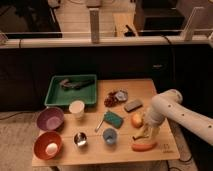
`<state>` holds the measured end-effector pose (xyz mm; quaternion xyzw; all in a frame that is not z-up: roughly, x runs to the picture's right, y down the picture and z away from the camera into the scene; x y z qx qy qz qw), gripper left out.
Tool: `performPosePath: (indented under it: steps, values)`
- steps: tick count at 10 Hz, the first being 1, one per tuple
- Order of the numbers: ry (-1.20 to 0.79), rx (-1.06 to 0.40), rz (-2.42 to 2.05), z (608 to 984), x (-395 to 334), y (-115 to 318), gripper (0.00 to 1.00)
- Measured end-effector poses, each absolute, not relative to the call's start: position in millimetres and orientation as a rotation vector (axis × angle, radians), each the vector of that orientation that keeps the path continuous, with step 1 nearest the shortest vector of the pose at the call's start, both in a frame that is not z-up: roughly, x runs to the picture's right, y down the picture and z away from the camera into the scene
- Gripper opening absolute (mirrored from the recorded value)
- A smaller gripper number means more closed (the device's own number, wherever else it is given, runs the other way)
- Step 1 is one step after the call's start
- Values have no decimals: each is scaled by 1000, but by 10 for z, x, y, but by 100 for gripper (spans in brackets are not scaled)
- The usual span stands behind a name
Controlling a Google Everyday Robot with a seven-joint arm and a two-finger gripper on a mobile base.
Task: Place banana in plastic cup
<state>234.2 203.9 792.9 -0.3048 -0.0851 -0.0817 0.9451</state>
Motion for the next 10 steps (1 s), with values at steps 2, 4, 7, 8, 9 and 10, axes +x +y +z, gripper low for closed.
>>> performPosePath:
  steps: [2, 4, 7, 8, 9, 10]
  values:
    - [-187, -628, -171, 7998, 2338, 2072, 80]
    - [-197, -642, -171, 8065, 2323, 2128, 80]
    - [-216, -660, -172, 8127, 2296, 2176, 80]
    - [-222, -663, -170, 8158, 2281, 2179, 80]
    - [-224, -670, -169, 8189, 2280, 2210, 79]
    - [-225, -675, -168, 8217, 2282, 2223, 72]
